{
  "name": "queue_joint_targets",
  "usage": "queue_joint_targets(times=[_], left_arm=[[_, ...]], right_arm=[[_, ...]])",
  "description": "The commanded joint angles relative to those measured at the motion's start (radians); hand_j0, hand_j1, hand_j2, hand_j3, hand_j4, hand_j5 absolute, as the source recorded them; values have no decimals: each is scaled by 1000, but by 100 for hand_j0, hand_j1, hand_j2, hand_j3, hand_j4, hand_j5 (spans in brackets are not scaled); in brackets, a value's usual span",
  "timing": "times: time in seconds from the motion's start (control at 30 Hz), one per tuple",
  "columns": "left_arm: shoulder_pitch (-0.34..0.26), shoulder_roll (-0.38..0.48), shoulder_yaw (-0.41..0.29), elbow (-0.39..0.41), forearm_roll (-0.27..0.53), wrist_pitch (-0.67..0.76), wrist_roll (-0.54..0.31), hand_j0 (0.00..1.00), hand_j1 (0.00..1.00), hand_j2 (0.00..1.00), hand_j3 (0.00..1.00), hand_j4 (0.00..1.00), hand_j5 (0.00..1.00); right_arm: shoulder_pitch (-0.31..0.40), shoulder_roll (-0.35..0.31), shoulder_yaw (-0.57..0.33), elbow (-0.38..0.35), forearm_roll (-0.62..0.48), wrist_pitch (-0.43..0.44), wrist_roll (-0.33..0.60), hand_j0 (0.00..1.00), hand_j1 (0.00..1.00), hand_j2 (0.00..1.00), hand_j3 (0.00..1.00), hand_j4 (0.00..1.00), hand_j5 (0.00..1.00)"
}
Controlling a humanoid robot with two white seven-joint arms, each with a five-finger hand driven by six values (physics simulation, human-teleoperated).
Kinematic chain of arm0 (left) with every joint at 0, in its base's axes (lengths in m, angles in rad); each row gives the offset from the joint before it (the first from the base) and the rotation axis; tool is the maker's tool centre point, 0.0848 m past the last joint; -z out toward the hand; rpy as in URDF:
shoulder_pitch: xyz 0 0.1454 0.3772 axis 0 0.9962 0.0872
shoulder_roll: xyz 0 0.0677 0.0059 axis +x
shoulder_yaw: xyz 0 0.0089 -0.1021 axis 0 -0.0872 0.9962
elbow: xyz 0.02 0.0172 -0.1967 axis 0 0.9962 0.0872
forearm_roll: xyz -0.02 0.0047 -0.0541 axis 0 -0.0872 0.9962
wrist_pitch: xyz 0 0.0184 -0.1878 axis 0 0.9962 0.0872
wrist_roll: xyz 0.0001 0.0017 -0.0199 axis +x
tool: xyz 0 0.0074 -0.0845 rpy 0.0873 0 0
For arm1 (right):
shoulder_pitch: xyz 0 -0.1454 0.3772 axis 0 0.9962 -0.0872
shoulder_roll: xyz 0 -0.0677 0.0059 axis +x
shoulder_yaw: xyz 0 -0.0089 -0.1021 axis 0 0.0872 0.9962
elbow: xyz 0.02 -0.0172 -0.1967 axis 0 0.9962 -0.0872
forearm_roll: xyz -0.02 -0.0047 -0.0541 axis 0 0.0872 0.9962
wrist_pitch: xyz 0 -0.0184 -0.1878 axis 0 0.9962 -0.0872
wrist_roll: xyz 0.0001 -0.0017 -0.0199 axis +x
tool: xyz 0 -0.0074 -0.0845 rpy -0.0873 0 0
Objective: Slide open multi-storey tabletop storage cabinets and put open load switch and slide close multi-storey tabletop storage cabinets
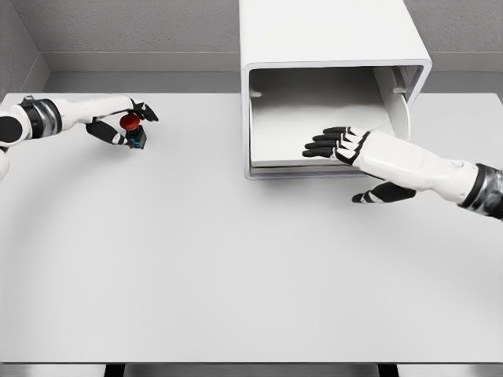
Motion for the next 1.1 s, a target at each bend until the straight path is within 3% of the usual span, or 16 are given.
queue_joint_targets(times=[0.0, 0.13, 0.53, 0.73, 0.93, 1.07], left_arm=[[-2, -3, 2, 5, 5, 2, 0, 73, 73, 73, 73, 73, 73], [0, -5, 2, 6, 5, 2, -1, 68, 68, 68, 68, 68, 68], [0, -5, 2, 25, 5, 2, -4, 51, 51, 51, 51, 51, 51], [-2, -6, 1, 26, 4, 2, -6, 41, 41, 41, 41, 41, 41], [-2, -8, 4, 25, 7, 2, -6, 40, 40, 40, 40, 40, 40], [-14, -3, 4, 19, 11, 2, -9, 38, 38, 38, 38, 38, 38]], right_arm=[[0, 44, 6, 7, -6, 1, 28, 100, 100, 100, 100, 100, 100], [-15, 79, 6, 40, -1, 1, 28, 100, 100, 100, 100, 100, 100], [-11, 82, 3, 147, 2, 1, 30, 100, 100, 100, 100, 100, 100], [11, 94, 1, 147, 2, 1, 28, 100, 100, 100, 100, 100, 100], [38, 90, -2, 139, 2, 1, 28, 100, 100, 100, 100, 100, 100], [77, 45, -23, 49, 5, 1, 27, 100, 100, 100, 100, 100, 100]])
